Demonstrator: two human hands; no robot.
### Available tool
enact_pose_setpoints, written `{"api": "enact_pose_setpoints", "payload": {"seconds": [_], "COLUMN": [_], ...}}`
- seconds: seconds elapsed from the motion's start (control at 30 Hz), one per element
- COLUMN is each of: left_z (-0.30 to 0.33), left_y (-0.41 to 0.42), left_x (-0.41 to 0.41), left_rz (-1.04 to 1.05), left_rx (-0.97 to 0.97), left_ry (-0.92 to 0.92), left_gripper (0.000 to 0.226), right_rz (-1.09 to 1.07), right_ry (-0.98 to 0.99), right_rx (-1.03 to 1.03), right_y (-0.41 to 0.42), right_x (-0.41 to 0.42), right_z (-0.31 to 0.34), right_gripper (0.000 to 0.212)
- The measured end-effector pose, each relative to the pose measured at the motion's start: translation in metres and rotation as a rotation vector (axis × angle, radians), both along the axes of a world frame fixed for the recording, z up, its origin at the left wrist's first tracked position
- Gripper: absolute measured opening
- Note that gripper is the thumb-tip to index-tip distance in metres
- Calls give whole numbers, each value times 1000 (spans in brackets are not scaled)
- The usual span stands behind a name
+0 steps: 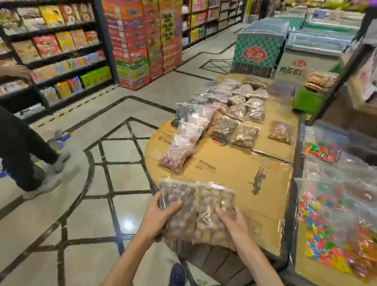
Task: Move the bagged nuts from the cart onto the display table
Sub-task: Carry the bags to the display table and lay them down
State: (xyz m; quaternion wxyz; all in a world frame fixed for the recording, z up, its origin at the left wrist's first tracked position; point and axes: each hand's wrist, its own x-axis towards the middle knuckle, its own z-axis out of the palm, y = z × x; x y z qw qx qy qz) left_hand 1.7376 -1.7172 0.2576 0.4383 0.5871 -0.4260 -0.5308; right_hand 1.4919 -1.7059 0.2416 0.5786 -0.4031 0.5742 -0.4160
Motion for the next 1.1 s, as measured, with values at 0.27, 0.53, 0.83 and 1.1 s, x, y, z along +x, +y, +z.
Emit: {"api": "enact_pose_setpoints", "payload": {"seconds": [0.27, 0.53, 0.83, 1.1], "left_z": [-8, -35, -55, -82], "left_y": [-163, -288, -411, -472], "left_x": [-23, -57, -117, -148], "left_rz": [-176, -337, -406, -494], "left_rx": [-22, 14, -29, -123], "left_ry": [-40, -64, -125, -367], "left_gripper": [44, 64, 38, 68], "right_rz": [-194, -318, -432, -460], "right_ry": [79, 113, 55, 3], "right_rx": [26, 68, 100, 72], "right_y": [-127, -212, -275, -305], "right_x": [-19, -59, -90, -101], "right_z": [-19, -53, -37, -47], "right_gripper": [127, 120, 117, 101]}}
